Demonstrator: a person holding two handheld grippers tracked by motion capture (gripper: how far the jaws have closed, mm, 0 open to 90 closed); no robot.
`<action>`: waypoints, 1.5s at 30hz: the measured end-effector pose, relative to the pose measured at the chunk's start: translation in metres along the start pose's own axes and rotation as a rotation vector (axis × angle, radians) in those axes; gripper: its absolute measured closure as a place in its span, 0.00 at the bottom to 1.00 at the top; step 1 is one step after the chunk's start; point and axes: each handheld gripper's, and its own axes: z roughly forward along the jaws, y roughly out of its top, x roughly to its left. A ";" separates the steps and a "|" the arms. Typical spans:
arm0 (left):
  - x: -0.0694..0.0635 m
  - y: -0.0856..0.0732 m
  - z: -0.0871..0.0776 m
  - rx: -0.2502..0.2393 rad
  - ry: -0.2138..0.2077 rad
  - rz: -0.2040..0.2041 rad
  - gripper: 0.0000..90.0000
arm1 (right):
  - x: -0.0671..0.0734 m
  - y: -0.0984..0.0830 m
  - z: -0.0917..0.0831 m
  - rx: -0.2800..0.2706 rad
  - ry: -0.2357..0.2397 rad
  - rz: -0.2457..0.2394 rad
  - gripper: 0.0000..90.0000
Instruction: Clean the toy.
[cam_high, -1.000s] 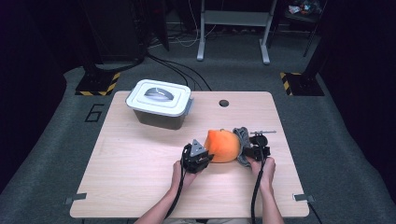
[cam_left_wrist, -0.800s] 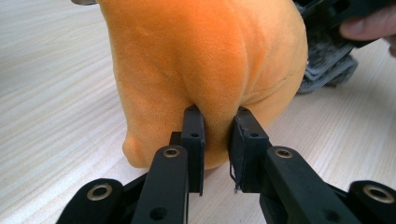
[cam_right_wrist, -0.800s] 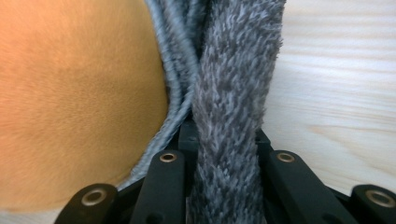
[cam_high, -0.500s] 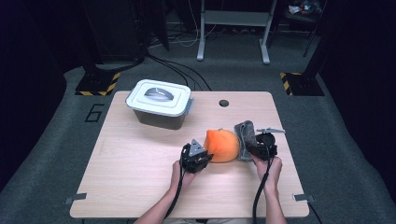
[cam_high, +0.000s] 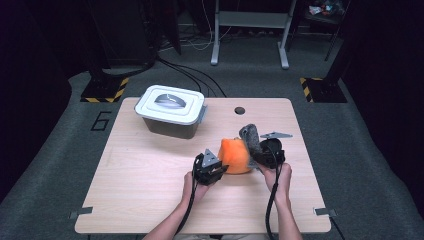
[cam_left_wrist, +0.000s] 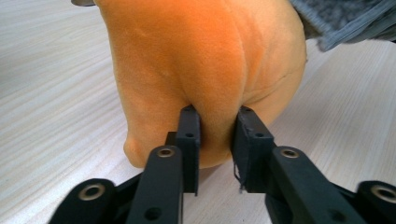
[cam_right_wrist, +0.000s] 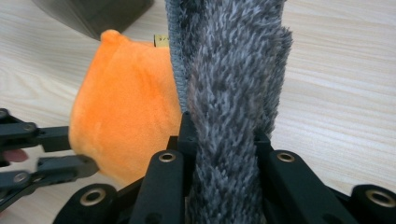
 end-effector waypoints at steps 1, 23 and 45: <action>0.000 0.000 0.000 0.000 0.000 0.000 0.75 | 0.000 0.000 0.000 0.000 0.000 0.000 0.83; 0.003 -0.001 0.008 0.026 0.049 0.064 0.85 | -0.010 0.004 0.009 -0.013 -0.009 0.018 0.83; -0.010 0.005 -0.002 0.029 0.026 0.038 0.90 | 0.035 0.013 -0.014 -0.048 0.148 -0.046 0.83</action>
